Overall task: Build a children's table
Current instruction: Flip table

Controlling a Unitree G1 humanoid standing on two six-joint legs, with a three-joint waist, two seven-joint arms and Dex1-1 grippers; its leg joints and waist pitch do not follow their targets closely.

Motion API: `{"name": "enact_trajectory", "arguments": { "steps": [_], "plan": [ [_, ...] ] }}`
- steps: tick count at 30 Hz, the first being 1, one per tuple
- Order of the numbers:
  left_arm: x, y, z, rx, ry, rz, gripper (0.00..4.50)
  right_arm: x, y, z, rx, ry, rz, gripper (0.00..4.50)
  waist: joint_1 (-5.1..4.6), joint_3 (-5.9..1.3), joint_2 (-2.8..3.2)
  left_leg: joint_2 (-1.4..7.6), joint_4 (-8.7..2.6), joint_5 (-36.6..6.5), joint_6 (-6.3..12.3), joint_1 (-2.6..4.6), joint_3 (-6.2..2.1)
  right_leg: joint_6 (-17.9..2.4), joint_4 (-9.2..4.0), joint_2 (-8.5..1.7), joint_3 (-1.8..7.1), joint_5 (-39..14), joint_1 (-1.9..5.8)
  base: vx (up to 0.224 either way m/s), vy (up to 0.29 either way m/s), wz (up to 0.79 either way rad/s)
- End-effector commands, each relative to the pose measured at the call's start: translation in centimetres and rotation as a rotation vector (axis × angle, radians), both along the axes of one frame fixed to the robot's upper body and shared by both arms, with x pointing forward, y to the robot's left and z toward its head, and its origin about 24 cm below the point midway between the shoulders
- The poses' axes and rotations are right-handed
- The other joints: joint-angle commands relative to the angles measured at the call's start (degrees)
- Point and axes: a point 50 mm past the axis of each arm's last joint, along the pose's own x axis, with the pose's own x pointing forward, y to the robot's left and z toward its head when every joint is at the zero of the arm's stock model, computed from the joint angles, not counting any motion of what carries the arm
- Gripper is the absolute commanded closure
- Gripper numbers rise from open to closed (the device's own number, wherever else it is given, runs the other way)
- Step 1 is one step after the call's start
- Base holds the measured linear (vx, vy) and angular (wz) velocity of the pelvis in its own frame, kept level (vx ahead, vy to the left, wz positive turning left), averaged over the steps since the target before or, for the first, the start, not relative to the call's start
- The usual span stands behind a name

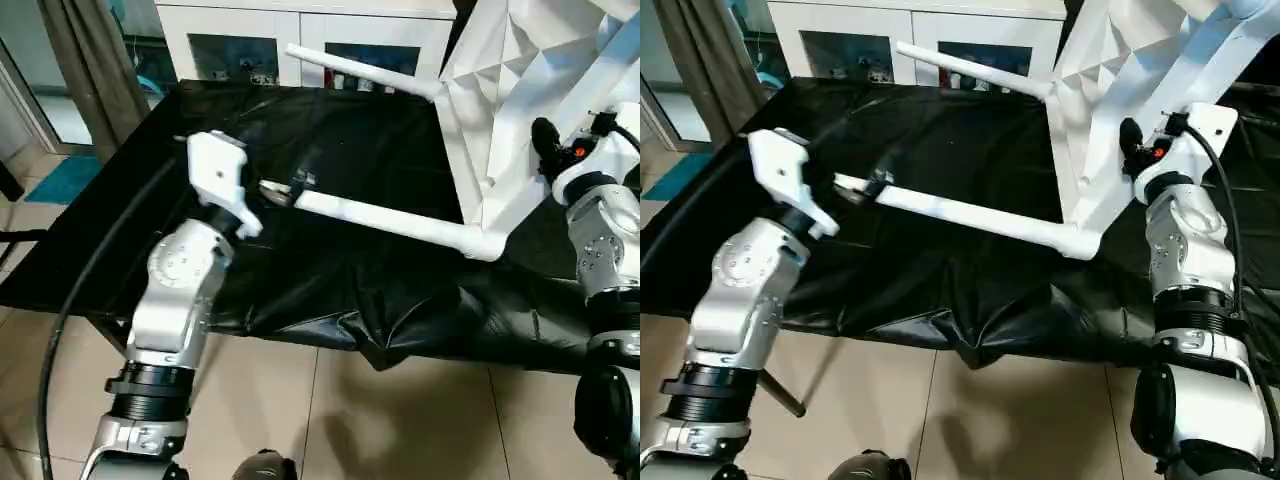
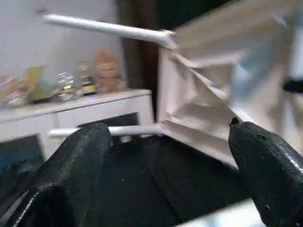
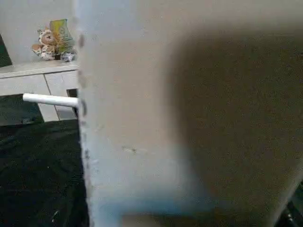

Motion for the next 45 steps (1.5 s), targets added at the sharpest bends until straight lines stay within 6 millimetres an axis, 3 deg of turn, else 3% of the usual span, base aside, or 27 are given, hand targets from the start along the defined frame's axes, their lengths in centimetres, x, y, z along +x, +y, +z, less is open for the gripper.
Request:
{"name": "enact_trajectory", "arguments": {
  "steps": [1,6,13,17,19,21,24,28,36,38,43,45],
  "plan": [
    [-0.2,-0.8,0.2,0.119,-0.041,-0.054,0.0,-0.3,-0.7,2.0,-0.07,-0.055,-0.02,2.54,-0.56,-4.91,-0.9,4.93,-4.27,-5.79,2.96,2.96,-2.79,-13.66,-3.56,-3.16,1.77,3.13,1.84,0.0,0.0,0.0],
    [-0.1,-2.2,0.5,0.275,-0.109,-0.111,0.0,-0.1,-0.1,2.5,-0.187,-0.031,0.007,2.54,-0.58,-4.85,-0.86,4.89,-4.3,-5.97,2.39,3.04,-2.76,-13.59,-3.58,-3.08,1.79,2.79,1.86,0.0,0.0,0.0],
    [0.7,-3.0,1.9,0.29,-0.137,-0.098,0.0,0.2,0.6,2.4,-0.23,-0.011,-0.006,2.54,-0.55,-5.03,-1.0,4.86,-4.12,-5.31,2.56,3.06,-2.7,-14.72,-3.26,-3.26,1.82,5.02,2.0,0.0,0.0,0.0],
    [0.9,-4.2,3.1,0.401,-0.227,-0.141,0.0,0.4,1.9,0.9,-0.273,0.041,0.012,2.54,-0.54,-4.92,-1.16,4.82,-4.12,-5.49,2.99,2.96,-2.71,-14.53,-3.42,-3.33,1.86,3.3,1.98,0.0,0.0,0.0],
    [0.9,-4.5,3.3,0.445,-0.269,-0.143,0.0,0.4,2.1,0.6,-0.284,0.045,0.024,1.99,-0.57,-4.96,-1.17,4.91,-4.15,-5.69,2.94,2.96,-2.8,-14.3,-3.45,-3.39,1.86,3.03,2.02,0.0,0.0,0.0],
    [0.5,-5.4,4.4,0.579,-0.425,-0.144,0.0,0.4,2.7,-0.8,-0.31,0.081,0.048,1.85,-0.7,-4.99,-0.98,4.94,-4.19,-5.55,2.81,2.98,-2.96,-13.66,-3.46,-3.18,1.78,3.07,1.95,0.0,0.0,0.0],
    [0.3,-5.8,6.0,0.572,-0.536,-0.096,0.0,0.3,2.8,-1.5,-0.301,0.093,0.044,1.52,-0.92,-5.05,-1.02,4.95,-4.14,-4.99,2.71,2.93,-2.92,-13.97,-3.19,-3.32,1.81,5.12,2.08,0.0,0.0,0.0],
    [0.4,-5.6,8.0,0.551,-0.651,0.001,0.0,0.4,3.1,-1.8,-0.295,0.095,0.057,1.52,-1.6,-5.09,-1.31,4.82,-4.01,-4.84,3.54,2.56,-2.9,-15.3,-3.06,-3.47,1.69,6.25,2.43,0.0,0.0,0.0],
    [1.4,-5.0,10.3,0.571,-0.791,0.146,0.0,0.6,3.5,-1.3,-0.306,0.056,0.081,1.66,-1.67,-5.07,-1.29,4.85,-3.88,-4.96,4.01,2.76,-2.88,-15.29,-3.1,-3.41,1.71,5.37,2.26,0.0,0.0,0.0],
    [2.1,-4.5,11.1,0.582,-0.827,0.25,0.0,0.6,3.7,-1.2,-0.308,0.051,0.087,1.66,-1.72,-5.1,-1.18,4.85,-3.89,-4.87,4.09,2.76,-2.94,-15.12,-3.07,-3.26,1.67,5.32,2.17,0.0,0.0,0.0],
    [2.6,-4.1,11.8,0.608,-0.859,0.301,0.0,0.6,3.8,-1.1,-0.309,0.043,0.093,2.29,-1.65,-5.21,-1.19,4.74,-3.81,-4.33,4.09,2.72,-2.98,-15.32,-2.95,-3.26,1.62,6.56,2.17,0.0,0.0,0.0],
    [3.9,-3.6,11.5,0.676,-0.833,0.319,0.0,0.7,4.0,-0.8,-0.309,0.028,0.098,2.39,-1.64,-5.15,-1.21,4.61,-3.79,-5.01,4.24,2.74,-2.89,-15.43,-3.09,-3.29,1.64,5.6,2.06,0.0,0.0,0.0]
  ]
}}
